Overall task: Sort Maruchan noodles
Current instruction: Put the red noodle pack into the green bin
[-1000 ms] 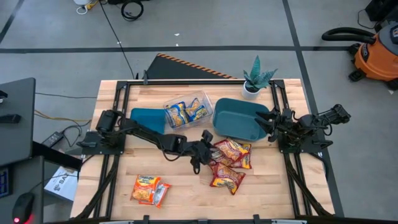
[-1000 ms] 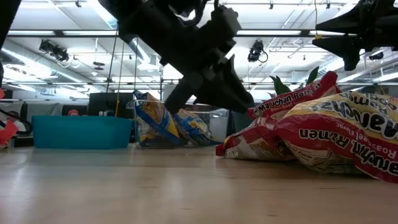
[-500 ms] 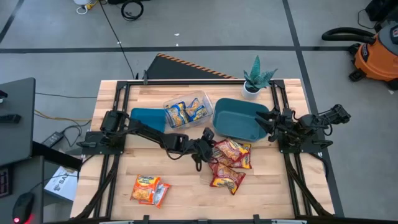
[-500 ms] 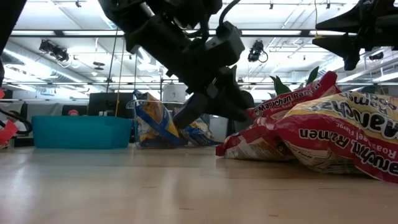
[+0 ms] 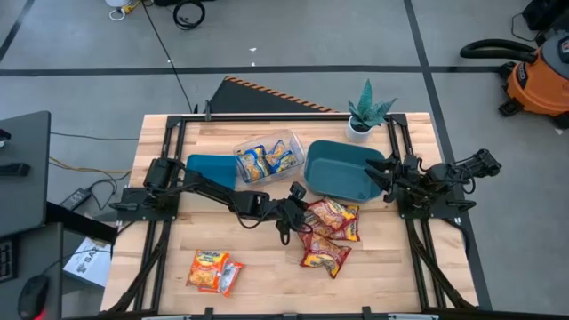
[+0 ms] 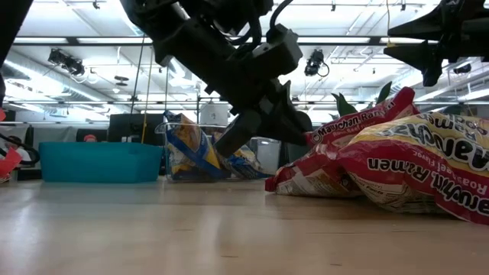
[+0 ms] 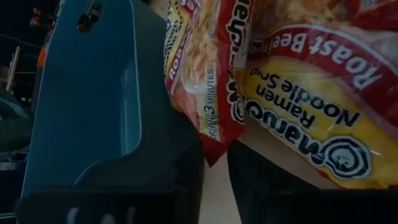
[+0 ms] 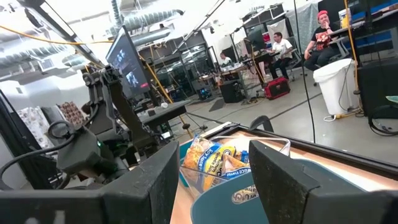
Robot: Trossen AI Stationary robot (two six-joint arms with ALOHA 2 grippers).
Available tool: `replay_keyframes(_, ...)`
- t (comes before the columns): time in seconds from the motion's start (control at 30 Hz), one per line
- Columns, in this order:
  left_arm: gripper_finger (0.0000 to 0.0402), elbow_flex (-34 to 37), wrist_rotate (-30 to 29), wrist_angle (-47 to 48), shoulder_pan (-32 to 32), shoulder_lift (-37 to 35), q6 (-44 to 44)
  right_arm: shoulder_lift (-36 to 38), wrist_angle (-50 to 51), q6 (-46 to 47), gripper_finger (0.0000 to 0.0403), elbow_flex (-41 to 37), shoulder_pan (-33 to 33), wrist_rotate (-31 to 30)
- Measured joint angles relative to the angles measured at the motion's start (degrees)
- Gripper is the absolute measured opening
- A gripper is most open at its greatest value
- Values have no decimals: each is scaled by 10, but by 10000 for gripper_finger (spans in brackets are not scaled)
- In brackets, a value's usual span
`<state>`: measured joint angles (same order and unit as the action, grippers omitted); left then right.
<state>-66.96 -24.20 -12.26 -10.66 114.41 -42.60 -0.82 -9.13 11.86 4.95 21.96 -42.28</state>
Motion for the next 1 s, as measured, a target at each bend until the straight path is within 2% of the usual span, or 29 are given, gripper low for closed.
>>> replay_keyframes(0.17,18,0,1,-1,0,0,10,0,0,0,199,0,0,0)
replay_keyframes(0.23,8,0,0,-6,0,0,18,0,0,0,199,0,0,0)
replay_keyframes(0.4,7,-22,-1,-50,10,0,15,0,0,0,199,0,0,0)
replay_keyframes(0.57,6,-50,54,-87,31,-2,19,0,0,0,199,0,0,0)
replay_keyframes(0.87,6,-57,115,-260,100,-3,88,0,0,0,199,0,0,0)
replay_keyframes(1.0,6,-57,121,-298,130,-4,113,0,0,0,199,0,0,0)
